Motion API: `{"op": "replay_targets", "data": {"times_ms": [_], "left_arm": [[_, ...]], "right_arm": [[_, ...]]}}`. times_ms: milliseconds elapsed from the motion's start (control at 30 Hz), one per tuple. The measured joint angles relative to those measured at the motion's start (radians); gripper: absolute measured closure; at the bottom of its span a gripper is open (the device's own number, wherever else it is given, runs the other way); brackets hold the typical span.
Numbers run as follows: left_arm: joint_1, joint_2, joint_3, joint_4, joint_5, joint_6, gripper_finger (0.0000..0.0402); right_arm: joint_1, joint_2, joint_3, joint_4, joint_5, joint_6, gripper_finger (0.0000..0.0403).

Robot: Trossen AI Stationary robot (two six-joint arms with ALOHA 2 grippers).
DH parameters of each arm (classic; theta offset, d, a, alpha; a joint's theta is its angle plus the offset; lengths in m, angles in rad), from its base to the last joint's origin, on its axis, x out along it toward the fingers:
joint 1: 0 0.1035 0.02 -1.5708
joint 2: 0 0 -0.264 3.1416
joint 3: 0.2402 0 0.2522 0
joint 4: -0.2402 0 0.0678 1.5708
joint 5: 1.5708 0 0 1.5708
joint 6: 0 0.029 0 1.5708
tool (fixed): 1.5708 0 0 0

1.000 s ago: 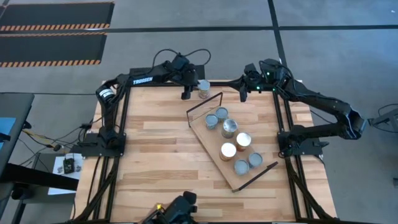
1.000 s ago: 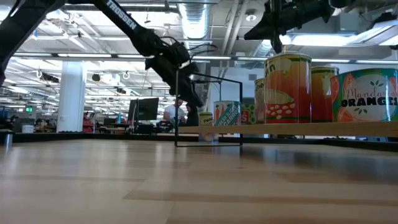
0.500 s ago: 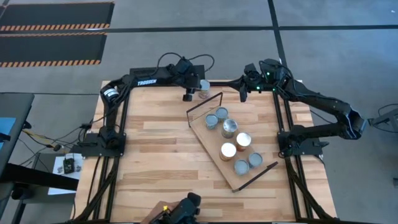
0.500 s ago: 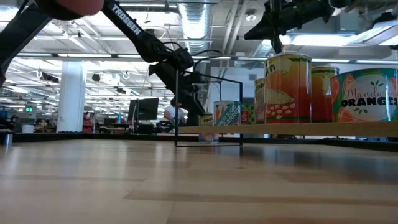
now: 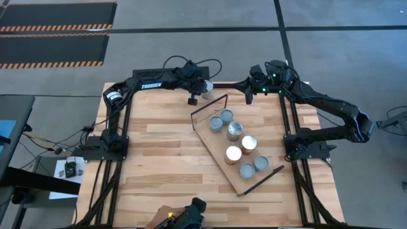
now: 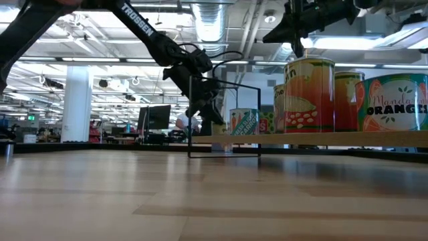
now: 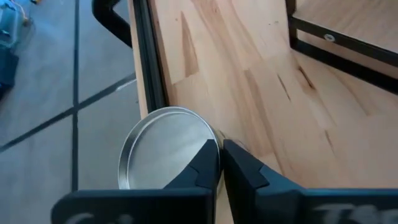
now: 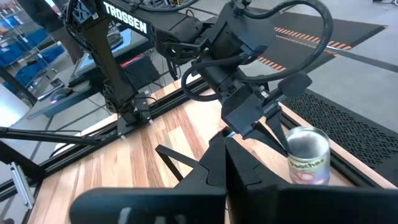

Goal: Pick and place cans onto a shelf
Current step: Put the canned peaches on the shelf

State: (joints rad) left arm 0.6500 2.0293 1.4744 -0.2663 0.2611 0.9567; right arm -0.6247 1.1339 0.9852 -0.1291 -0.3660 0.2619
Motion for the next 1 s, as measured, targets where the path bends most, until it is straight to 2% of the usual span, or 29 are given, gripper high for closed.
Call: {"op": "replay_targets", "data": {"times_ms": [267,533,667,833,1000], "left_arm": [[0.033,-0.084,-0.008,-0.111,-0.020,-0.079,0.0401],[0.043,-0.256,-0.006,-0.410,-0.055,-0.158,0.0401],[0.017,-0.347,-0.010,-0.519,-0.068,-0.286,0.0401],[-0.050,-0.498,-0.095,-0.520,-0.086,-0.504,0.0401],[-0.169,-0.656,-0.256,-0.519,-0.210,-0.743,0.0401]], "right_arm": [[0.000,0.000,0.000,0.000,0.000,-0.008,0.0395],[0.000,0.000,0.000,0.000,-0.003,-0.011,0.0395],[0.000,0.000,0.000,0.000,-0.002,-0.011,0.0395],[0.000,0.000,0.000,0.000,-0.003,-0.039,0.0395],[0.000,0.000,0.000,0.000,-0.003,-0.061,0.0395]]}}
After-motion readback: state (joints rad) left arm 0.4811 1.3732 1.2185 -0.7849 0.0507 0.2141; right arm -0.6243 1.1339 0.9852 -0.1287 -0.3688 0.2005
